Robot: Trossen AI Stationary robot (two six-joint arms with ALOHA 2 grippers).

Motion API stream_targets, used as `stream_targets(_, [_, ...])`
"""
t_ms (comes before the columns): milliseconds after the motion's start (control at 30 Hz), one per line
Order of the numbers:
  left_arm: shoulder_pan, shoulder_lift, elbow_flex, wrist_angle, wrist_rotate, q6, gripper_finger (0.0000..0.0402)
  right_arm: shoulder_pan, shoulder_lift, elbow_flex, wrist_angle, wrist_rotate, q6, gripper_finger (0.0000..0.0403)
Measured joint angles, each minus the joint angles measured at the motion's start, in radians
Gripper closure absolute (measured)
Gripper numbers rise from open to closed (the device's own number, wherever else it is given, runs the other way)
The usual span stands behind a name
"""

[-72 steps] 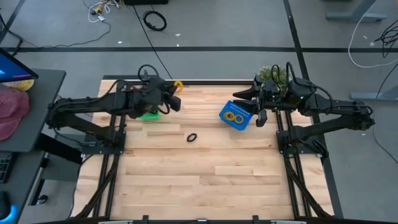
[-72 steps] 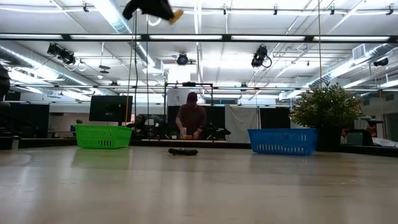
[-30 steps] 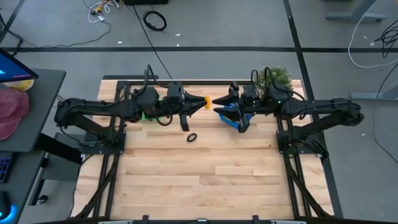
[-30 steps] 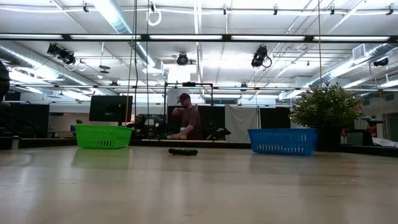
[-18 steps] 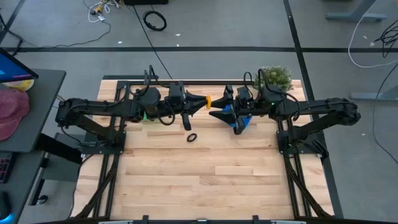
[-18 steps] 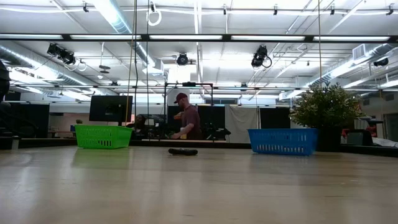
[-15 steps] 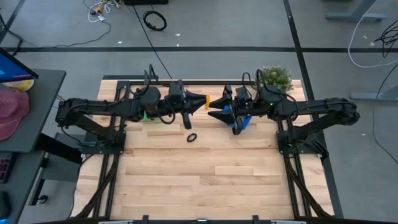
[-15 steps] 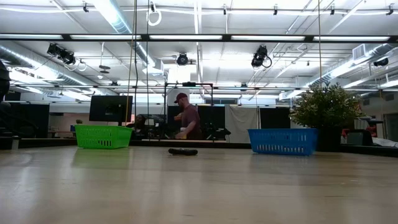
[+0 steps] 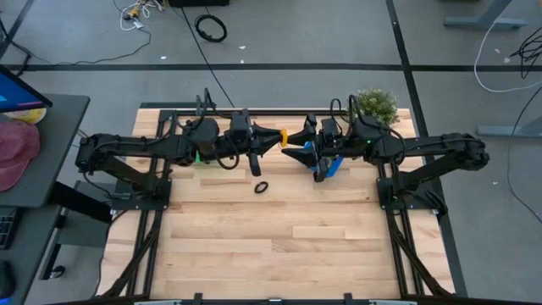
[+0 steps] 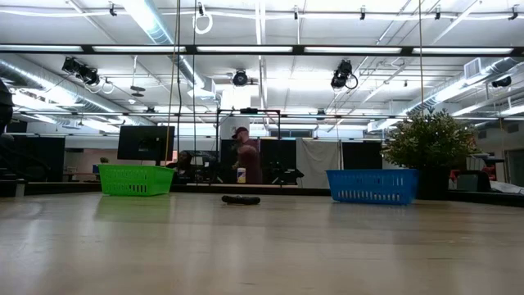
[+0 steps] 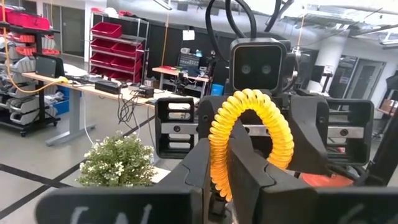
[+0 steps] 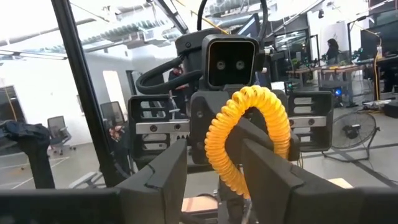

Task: Sort spring keychains
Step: Put the yellow spring keychain into the blue bin

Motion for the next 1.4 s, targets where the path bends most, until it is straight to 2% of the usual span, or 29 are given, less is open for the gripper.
stream_targets(300, [0.000,0.000,0.000,-0.007,-0.016,0.009,0.0356,0.000,0.003,0.000,0.000,0.002,0.005,0.0256])
stream_targets(667, [0.000,0.000,0.000,-0.029,-0.018,0.008,0.0356,0.000,0.004,0.000,0.006,-0.011,0.005,0.0356])
stream_targets(800, [0.000,0.000,0.000,-0.031,-0.018,0.008,0.0356,0.000,0.004,0.000,0.007,-0.014,0.005,0.0373])
stream_targets(900, [0.000,0.000,0.000,-0.059,-0.026,0.023,0.0352,0.000,0.004,0.000,0.011,-0.020,0.005,0.0371])
stream_targets(1033, [-0.009,0.000,0.000,-0.077,-0.043,0.050,0.0323,0.000,0.003,0.000,0.022,-0.020,0.011,0.0362])
stream_targets(1267, [-0.028,-0.004,0.000,-0.083,-0.049,0.051,0.0245,0.000,-0.003,0.000,0.012,-0.021,0.016,0.0361])
stream_targets(1400, [-0.032,-0.033,0.001,-0.143,-0.076,0.059,0.0205,0.000,-0.019,0.000,-0.014,-0.032,0.020,0.0361])
